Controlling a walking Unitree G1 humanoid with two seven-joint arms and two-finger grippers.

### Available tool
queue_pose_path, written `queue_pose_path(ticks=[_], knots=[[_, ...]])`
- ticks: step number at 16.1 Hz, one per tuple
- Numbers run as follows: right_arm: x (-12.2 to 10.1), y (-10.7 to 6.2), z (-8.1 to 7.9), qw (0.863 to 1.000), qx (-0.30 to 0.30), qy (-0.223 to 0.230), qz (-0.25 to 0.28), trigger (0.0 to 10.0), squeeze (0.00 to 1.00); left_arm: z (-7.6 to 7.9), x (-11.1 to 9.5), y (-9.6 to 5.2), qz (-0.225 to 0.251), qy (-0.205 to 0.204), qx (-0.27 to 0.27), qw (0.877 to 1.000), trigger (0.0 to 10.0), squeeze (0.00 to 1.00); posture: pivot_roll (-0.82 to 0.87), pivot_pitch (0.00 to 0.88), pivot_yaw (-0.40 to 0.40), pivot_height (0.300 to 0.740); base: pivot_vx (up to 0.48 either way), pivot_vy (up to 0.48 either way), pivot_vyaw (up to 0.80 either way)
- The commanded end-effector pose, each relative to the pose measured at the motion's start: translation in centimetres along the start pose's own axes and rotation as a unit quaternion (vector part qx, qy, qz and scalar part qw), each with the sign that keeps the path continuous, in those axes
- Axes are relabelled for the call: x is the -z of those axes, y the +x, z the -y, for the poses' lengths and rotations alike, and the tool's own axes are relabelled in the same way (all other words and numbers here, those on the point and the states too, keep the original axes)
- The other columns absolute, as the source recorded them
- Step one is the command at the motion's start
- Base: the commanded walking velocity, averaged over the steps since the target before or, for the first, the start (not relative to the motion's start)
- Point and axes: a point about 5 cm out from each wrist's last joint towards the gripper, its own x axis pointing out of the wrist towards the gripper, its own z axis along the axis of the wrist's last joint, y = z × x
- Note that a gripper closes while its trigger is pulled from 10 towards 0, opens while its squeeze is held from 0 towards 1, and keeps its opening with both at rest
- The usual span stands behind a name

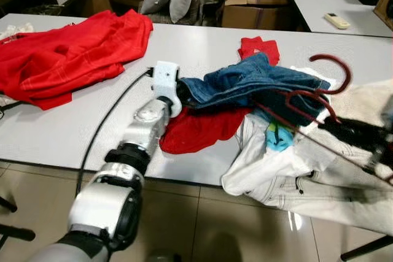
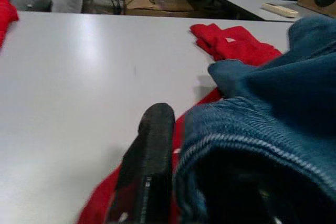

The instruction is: Hang hanger

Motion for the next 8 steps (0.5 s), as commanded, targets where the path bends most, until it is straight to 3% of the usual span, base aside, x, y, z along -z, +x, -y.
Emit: queue_pose_path(ticks=[1, 4, 5, 8], knots=[[-1.2, -1.4, 0.0, 1.000, -0.021, -0.003, 0.022, 10.0, 0.00, -0.8, -0.4, -0.1, -0.005, 0.011, -0.003, 1.000, 10.0, 1.00, 0.04, 0.003, 0.046, 0.740, 0.000, 0.000, 0.00], [-1.4, -3.3, 1.1, 0.999, -0.013, 0.015, 0.028, 10.0, 0.00, -2.0, -0.4, -0.4, -0.016, 0.008, -0.011, 1.000, 10.0, 1.00, 0.04, 0.005, 0.045, 0.740, 0.000, 0.000, 0.00], [-0.8, -4.0, 1.1, 1.000, -0.017, 0.016, -0.004, 10.0, 0.00, -2.6, -0.4, -0.6, -0.025, 0.014, -0.014, 1.000, 10.0, 1.00, 0.04, 0.003, 0.043, 0.740, 0.000, 0.000, 0.00], [-0.7, -4.7, 0.2, 0.998, -0.051, 0.018, -0.029, 10.0, 0.00, -3.8, -0.5, -1.1, -0.044, 0.043, 0.010, 0.998, 10.0, 1.00, 0.04, 0.004, 0.043, 0.740, 0.000, 0.000, 0.00]])
